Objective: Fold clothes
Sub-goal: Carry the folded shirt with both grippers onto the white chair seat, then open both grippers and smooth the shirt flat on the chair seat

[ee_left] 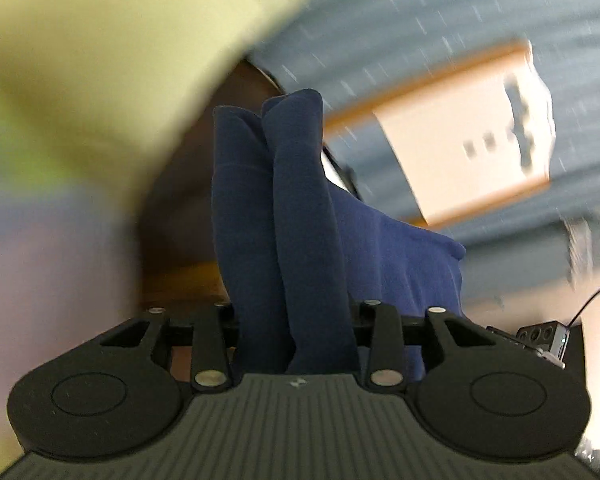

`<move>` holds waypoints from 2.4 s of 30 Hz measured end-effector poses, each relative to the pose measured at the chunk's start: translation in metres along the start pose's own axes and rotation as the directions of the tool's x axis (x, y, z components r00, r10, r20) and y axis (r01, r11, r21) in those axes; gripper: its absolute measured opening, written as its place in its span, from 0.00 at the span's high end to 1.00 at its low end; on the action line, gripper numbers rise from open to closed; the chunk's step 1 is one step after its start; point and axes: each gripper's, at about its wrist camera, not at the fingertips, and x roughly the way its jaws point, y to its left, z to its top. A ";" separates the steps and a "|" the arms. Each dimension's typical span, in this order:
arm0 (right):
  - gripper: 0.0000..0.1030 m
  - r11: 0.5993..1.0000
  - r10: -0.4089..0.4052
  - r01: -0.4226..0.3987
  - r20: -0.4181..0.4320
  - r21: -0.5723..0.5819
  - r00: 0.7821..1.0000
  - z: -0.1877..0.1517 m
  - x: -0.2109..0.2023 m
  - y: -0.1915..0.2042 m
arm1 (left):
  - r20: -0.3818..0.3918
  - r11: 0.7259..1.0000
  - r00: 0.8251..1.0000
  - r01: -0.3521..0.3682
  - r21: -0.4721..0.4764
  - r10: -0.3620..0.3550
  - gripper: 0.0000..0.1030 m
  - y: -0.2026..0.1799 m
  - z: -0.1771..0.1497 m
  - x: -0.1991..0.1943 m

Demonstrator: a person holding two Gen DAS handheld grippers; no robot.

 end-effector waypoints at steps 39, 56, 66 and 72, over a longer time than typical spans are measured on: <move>0.72 0.863 -0.464 0.489 0.184 -0.126 0.866 -0.029 0.096 -0.149 | -0.087 0.759 0.888 -0.331 0.561 0.452 0.20 -0.069 0.028 0.188; 0.77 0.862 -0.461 0.497 0.255 -0.101 0.850 0.007 0.045 -0.148 | 0.029 0.729 0.905 -0.361 0.581 0.425 0.25 -0.147 -0.004 0.171; 0.94 0.921 -0.364 0.379 0.145 -0.088 0.920 -0.002 0.102 -0.152 | -0.029 0.739 0.921 -0.292 0.607 0.388 0.31 -0.117 -0.027 0.201; 0.94 0.928 -0.341 0.361 0.178 -0.093 0.923 0.022 0.081 -0.138 | 0.028 0.742 0.939 -0.290 0.605 0.344 0.42 -0.152 0.005 0.181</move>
